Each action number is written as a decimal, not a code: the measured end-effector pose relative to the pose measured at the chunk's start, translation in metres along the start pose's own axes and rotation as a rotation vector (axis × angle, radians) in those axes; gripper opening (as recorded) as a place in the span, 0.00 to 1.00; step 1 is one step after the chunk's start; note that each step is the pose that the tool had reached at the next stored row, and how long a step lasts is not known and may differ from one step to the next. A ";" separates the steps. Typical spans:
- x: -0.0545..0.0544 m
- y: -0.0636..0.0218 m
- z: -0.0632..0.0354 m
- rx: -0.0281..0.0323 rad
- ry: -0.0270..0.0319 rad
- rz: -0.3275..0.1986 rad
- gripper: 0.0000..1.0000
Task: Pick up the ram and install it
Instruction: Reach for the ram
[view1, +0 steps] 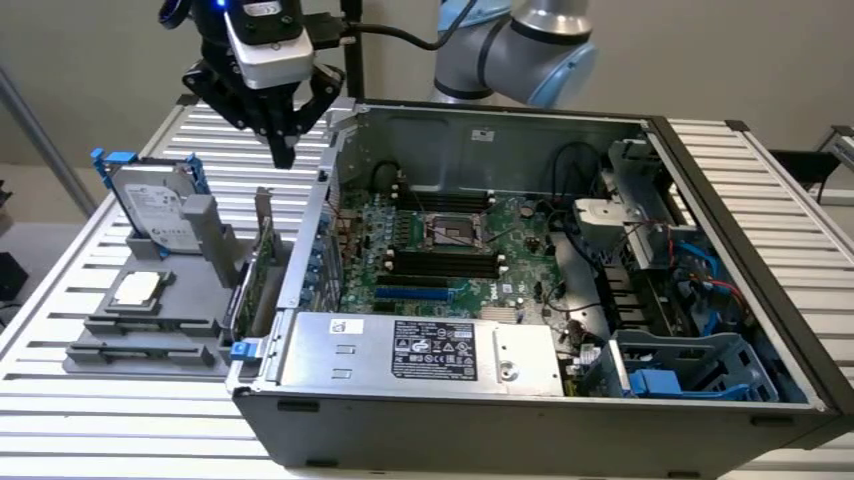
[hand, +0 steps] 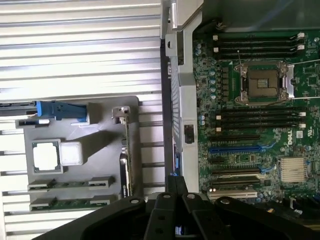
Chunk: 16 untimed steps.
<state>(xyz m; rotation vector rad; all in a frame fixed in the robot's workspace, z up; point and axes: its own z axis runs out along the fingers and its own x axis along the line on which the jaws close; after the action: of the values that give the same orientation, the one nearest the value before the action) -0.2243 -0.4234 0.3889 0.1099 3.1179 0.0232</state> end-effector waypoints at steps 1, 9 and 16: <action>0.003 -0.0008 0.0001 0.0026 -0.0001 0.000 0.11; 0.029 -0.0080 0.0014 0.0215 -0.0005 0.000 0.11; 0.052 -0.0141 0.0028 0.0373 -0.0010 -0.001 0.11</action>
<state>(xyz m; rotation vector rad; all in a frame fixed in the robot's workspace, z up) -0.2766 -0.4337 0.3848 0.1093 3.1182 -0.0351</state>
